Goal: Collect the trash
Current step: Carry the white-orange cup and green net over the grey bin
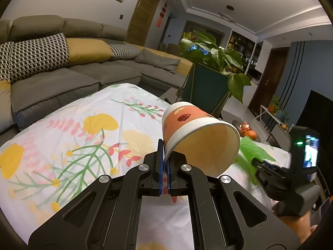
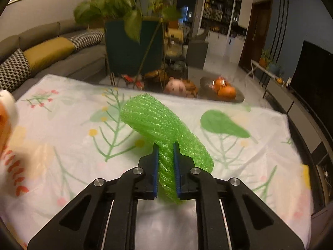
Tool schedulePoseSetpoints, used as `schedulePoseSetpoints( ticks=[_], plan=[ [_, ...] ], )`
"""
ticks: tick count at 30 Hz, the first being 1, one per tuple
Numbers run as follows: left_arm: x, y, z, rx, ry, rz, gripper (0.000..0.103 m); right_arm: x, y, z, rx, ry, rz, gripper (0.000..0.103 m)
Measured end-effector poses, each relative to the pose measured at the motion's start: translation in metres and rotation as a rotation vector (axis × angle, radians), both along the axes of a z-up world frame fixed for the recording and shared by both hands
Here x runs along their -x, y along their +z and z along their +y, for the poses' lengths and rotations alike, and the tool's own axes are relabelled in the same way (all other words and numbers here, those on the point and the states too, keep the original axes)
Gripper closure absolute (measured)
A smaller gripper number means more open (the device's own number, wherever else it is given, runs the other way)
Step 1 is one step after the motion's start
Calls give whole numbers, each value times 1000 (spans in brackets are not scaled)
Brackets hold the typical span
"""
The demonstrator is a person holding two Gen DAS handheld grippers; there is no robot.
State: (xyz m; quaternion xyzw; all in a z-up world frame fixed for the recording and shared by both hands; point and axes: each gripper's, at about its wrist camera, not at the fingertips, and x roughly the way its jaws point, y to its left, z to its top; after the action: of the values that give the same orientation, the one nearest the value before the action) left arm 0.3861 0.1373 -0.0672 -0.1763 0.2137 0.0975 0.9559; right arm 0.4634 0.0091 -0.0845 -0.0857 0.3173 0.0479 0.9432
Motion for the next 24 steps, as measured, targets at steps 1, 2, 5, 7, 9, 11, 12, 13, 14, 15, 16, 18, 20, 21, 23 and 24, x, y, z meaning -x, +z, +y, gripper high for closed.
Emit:
schedulePoseSetpoints(
  ticks=[1, 2, 5, 7, 9, 11, 12, 13, 14, 15, 16, 18, 20, 21, 23, 24],
  plan=[
    [1, 1, -1, 1, -2, 2, 101, 9, 6, -2, 0, 5, -26, 90],
    [2, 1, -1, 3, -5, 3, 101, 15, 10, -3, -3, 11, -38, 90],
    [8, 3, -5, 8, -21, 7, 101, 38, 24, -10, -17, 22, -75, 90],
    [15, 7, -11, 3, -34, 7, 101, 56, 38, -17, -26, 33, -102, 90],
    [23, 10, -16, 0, -44, 5, 101, 72, 48, -23, -37, 40, -126, 90],
    [31, 14, -21, -8, -53, 1, 101, 93, 61, -31, -41, 51, -157, 90],
    [36, 15, -23, -11, -58, 0, 101, 105, 68, -36, -43, 54, -177, 90],
    [42, 18, -27, -12, -66, -2, 101, 117, 74, -41, -52, 60, -189, 90],
    [48, 20, -31, -12, -71, -5, 101, 127, 79, -45, -60, 63, -198, 90],
    [56, 24, -35, -13, -79, -11, 101, 138, 82, -50, -67, 66, -209, 90],
    [61, 27, -38, -15, -86, -15, 101, 152, 87, -57, -73, 71, -223, 90],
    [73, 35, -47, -24, -101, -28, 101, 172, 92, -66, -86, 73, -243, 90],
    [85, 44, -61, -34, -125, -43, 101, 192, 96, -78, -98, 73, -252, 90],
    [89, 47, -66, -36, -135, -47, 101, 203, 97, -84, -104, 70, -259, 90],
    [100, 54, -83, -50, -168, -59, 101, 219, 99, -94, -99, 63, -271, 90],
    [105, 57, -91, -58, -181, -64, 101, 228, 99, -100, -100, 56, -279, 90]
  ],
)
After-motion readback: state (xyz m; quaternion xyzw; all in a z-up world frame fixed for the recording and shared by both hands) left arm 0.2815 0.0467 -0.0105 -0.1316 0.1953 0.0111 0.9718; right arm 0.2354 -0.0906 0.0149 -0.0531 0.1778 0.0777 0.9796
